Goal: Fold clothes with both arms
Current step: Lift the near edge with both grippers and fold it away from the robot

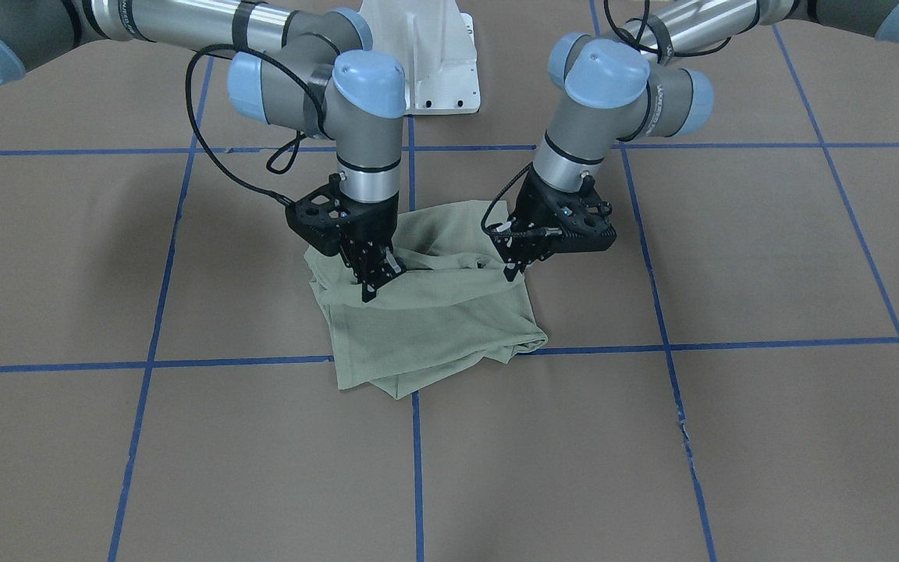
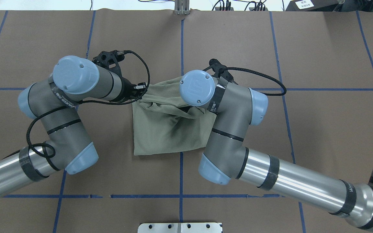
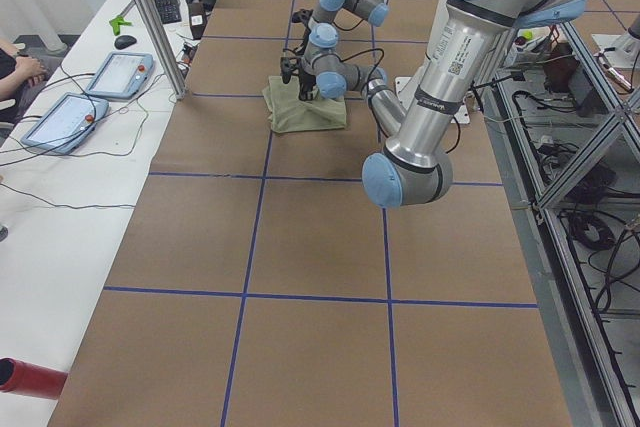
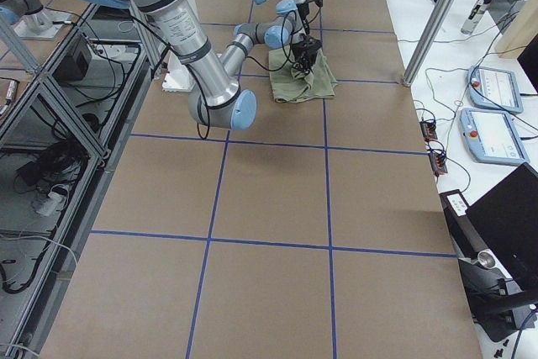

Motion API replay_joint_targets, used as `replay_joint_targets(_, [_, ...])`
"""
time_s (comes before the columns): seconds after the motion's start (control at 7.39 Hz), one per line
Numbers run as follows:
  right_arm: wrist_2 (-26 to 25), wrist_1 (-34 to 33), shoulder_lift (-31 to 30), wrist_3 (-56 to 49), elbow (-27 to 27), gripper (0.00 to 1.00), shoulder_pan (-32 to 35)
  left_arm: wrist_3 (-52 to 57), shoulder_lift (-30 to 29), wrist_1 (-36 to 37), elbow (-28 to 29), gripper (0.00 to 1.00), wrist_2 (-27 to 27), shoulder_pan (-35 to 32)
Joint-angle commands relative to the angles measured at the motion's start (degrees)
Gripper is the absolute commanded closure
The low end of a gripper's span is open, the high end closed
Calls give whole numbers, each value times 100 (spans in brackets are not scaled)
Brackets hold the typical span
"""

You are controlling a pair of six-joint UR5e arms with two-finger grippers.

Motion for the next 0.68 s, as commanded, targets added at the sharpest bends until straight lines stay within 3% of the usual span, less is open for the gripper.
replay_joint_targets(0.0, [26,343,256,-169,-689,100,113,269,-187,-159,502,100,9,-140])
replay_joint_targets(0.27, [61,475,247,-309,-821,100,139,287,-346,-194,784,100,9,-140])
replay_joint_targets(0.41, [79,475,247,-528,-865,64,209,287,-347,-203,802,80,9,-148])
replay_joint_targets(0.54, [131,475,256,-869,-961,1,305,505,-347,-203,811,1,35,-174])
